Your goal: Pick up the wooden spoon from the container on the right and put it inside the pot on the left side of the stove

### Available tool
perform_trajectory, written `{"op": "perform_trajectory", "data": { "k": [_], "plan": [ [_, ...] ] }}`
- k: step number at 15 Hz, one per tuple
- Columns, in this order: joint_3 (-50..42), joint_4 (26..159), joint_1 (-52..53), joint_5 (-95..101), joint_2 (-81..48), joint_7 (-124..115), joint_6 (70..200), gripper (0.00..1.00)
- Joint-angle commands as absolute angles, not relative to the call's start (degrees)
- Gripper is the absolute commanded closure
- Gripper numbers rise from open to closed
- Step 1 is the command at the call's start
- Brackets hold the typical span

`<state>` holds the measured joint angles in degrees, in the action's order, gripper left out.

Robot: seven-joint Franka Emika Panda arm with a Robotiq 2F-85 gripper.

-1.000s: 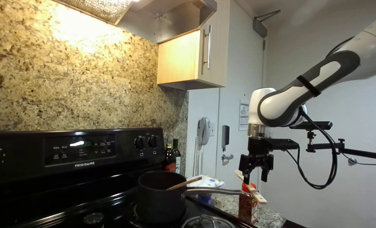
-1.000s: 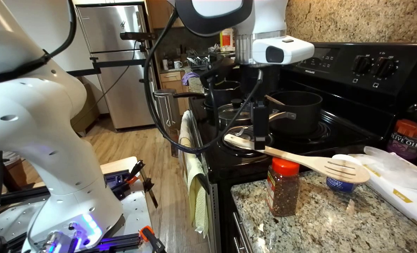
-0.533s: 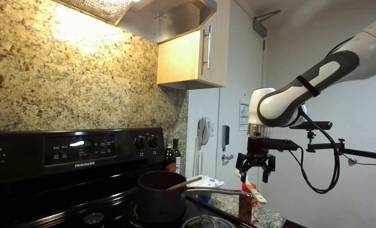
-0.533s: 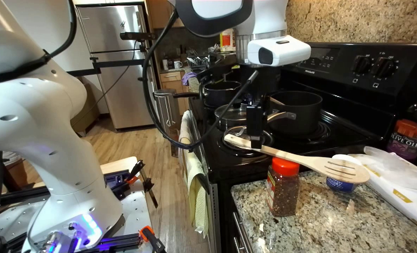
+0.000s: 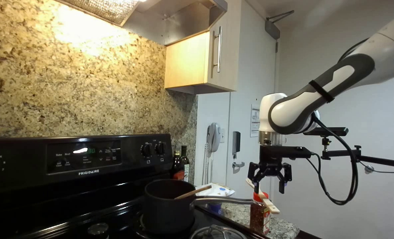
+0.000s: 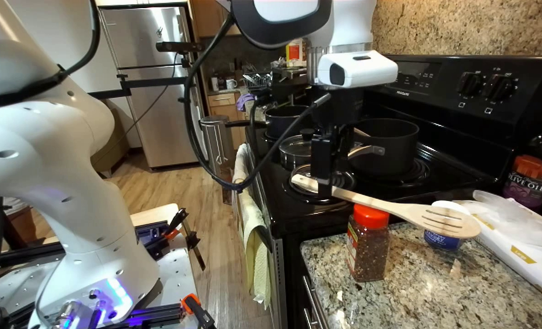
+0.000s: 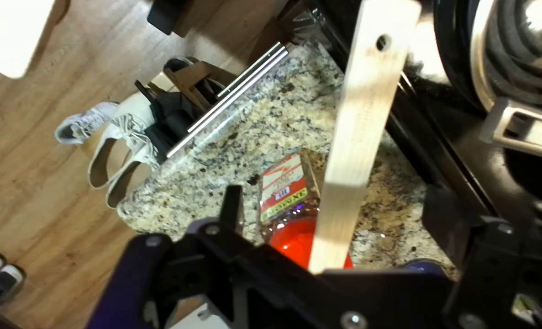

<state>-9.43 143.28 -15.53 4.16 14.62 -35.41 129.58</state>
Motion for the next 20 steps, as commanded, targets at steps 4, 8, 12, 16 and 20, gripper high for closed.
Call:
{"op": "perform_trajectory", "data": {
  "k": [4,8,12,16,20],
  "plan": [
    [-7.1,141.1,-16.01,5.75,12.44,-49.97,125.36,0.0],
    [-6.95,140.69,-14.82,4.71,11.61,-51.22,128.13,0.0],
    [-7.3,140.87,-14.4,3.59,10.03,-51.1,130.02,0.0],
    [-7.72,141.11,-14.3,2.88,8.87,-50.86,131.32,0.0],
    [-8.1,141.34,-14.22,1.88,8.39,-50.51,132.47,0.33]
  ]
}}
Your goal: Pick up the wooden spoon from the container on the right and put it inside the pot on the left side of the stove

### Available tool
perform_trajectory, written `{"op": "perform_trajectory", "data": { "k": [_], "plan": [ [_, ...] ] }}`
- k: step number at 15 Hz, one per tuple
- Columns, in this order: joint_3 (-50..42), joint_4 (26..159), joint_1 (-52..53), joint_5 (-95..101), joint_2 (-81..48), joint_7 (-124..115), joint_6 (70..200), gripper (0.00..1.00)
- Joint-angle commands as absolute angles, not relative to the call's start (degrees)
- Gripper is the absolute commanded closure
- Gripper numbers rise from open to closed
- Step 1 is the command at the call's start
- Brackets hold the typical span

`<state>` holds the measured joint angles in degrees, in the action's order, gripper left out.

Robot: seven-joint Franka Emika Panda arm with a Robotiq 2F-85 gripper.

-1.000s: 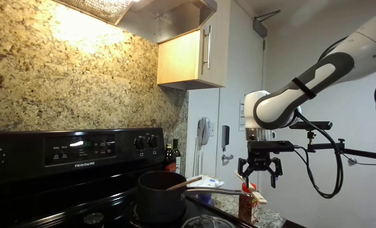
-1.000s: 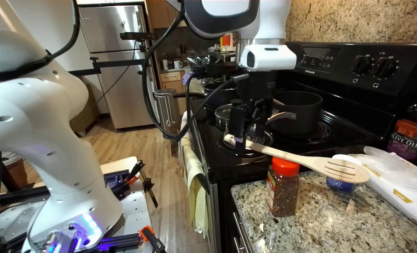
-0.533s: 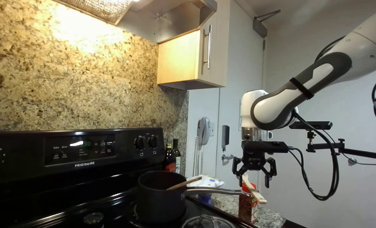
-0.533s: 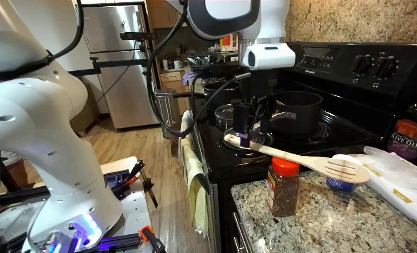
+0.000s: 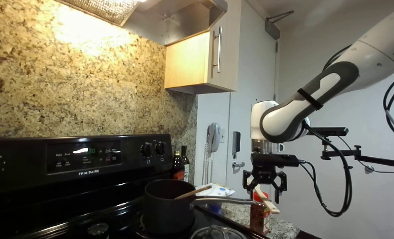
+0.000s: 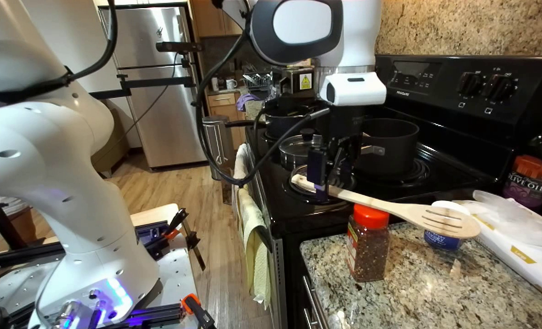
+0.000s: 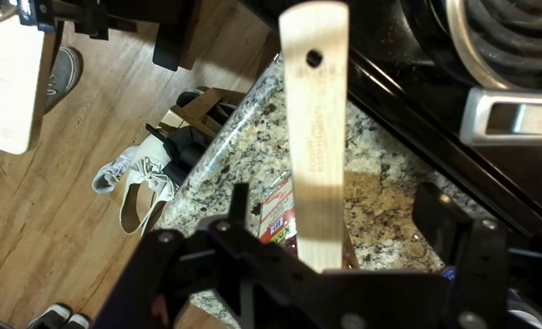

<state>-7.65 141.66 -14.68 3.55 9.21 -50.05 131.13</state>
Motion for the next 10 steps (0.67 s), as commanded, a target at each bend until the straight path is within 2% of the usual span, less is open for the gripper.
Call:
{"op": "perform_trajectory", "data": {
  "k": [1,8,10],
  "plan": [
    [-8.16,141.27,-14.24,1.7,8.28,-50.67,132.28,0.4],
    [-8.41,141.25,-14.27,1.4,8.41,-50.42,131.85,0.87],
    [-8.41,141.22,-14.24,1.46,8.39,-50.35,131.77,0.97]
  ]
}}
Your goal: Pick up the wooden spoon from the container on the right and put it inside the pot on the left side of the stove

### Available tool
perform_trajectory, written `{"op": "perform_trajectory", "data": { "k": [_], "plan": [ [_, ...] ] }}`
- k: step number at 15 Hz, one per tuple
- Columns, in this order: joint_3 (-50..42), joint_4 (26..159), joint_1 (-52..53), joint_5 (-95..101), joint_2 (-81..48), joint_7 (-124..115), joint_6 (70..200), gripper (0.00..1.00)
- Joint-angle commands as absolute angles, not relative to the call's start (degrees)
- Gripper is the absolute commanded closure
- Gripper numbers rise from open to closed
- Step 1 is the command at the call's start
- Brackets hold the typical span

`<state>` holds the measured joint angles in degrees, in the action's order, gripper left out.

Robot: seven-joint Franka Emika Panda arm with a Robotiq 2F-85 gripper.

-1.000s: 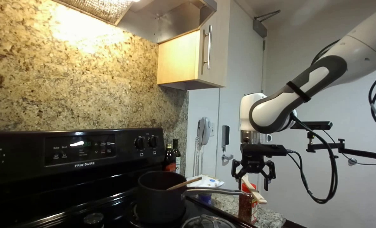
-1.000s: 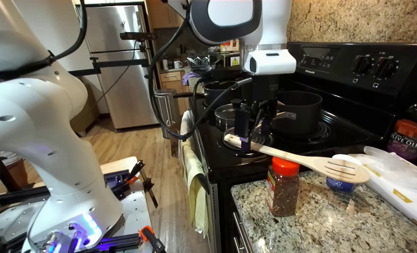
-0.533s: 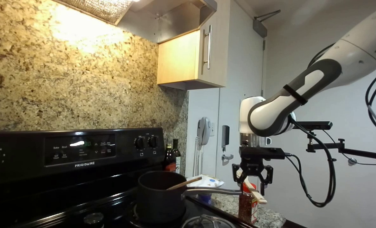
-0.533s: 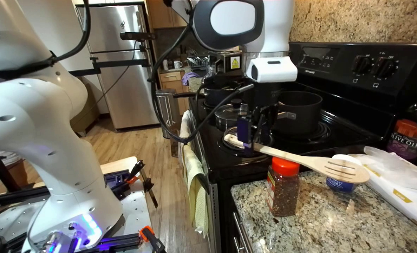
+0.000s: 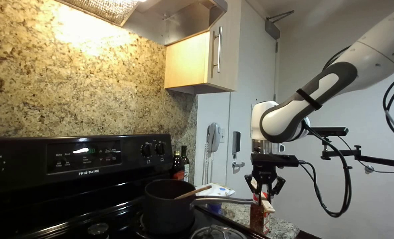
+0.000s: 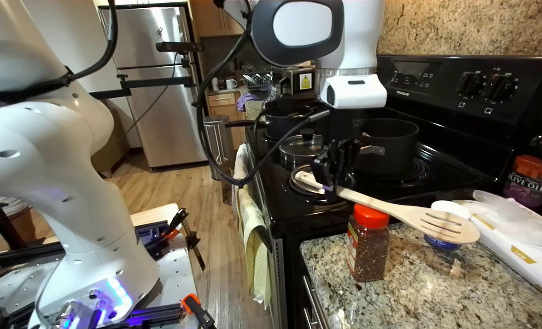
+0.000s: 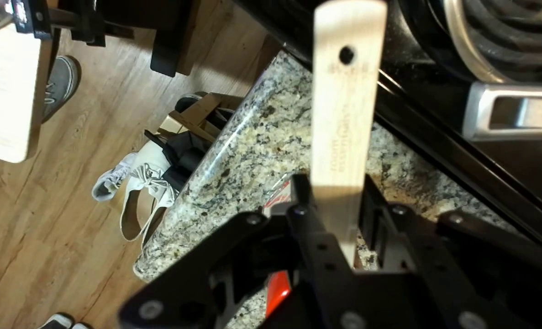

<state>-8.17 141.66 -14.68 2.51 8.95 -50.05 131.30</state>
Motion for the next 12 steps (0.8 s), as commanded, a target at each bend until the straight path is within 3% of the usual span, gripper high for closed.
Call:
{"op": "perform_trajectory", "data": {
  "k": [1,12],
  "plan": [
    [-8.38,141.22,-14.22,1.51,8.42,-50.29,131.74,0.93],
    [-5.26,141.04,-15.41,18.18,24.03,-47.58,118.38,0.93]
  ]
}}
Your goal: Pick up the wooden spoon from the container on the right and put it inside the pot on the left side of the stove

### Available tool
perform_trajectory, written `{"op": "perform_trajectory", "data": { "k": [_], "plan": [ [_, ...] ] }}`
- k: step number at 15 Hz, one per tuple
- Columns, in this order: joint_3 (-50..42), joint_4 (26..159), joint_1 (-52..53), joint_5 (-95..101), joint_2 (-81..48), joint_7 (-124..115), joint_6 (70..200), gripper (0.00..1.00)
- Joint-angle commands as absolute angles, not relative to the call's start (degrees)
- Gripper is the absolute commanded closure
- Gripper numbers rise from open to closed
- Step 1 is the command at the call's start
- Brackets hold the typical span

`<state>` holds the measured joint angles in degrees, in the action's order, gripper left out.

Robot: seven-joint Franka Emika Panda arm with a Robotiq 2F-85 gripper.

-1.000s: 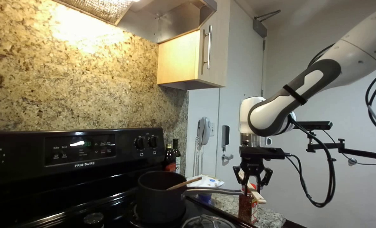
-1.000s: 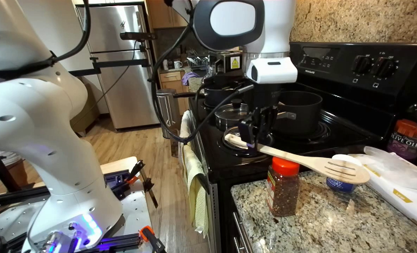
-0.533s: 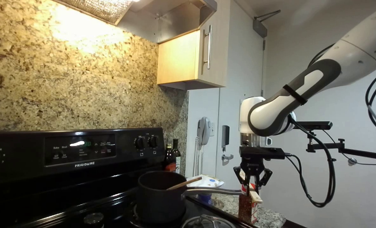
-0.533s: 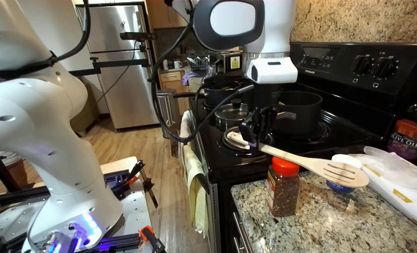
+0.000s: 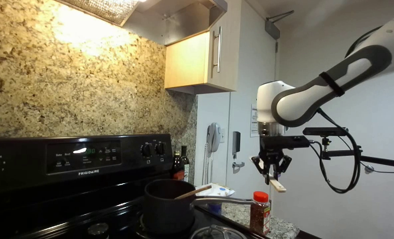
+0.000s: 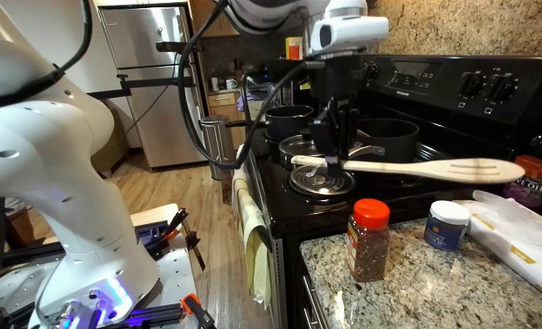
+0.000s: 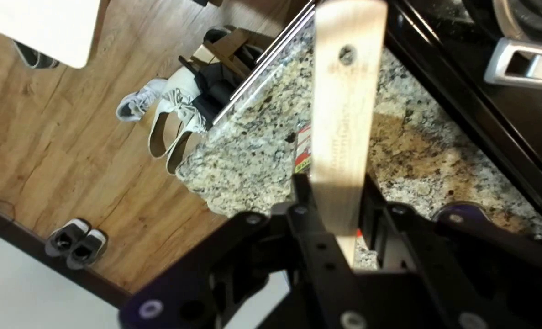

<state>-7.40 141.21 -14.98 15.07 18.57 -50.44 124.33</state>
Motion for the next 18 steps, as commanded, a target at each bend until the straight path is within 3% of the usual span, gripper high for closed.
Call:
{"op": "perform_trajectory", "data": {
  "k": [1,14,15,18],
  "plan": [
    [-4.94,140.85,-14.68,18.18,25.65,-44.7,116.41,0.93],
    [6.49,139.77,-3.58,17.69,42.84,-21.0,99.67,0.93],
    [6.22,138.88,-5.09,16.44,40.73,-24.81,100.83,0.73],
    [6.95,139.05,-4.03,16.51,42.25,-22.73,100.41,0.73]
  ]
}}
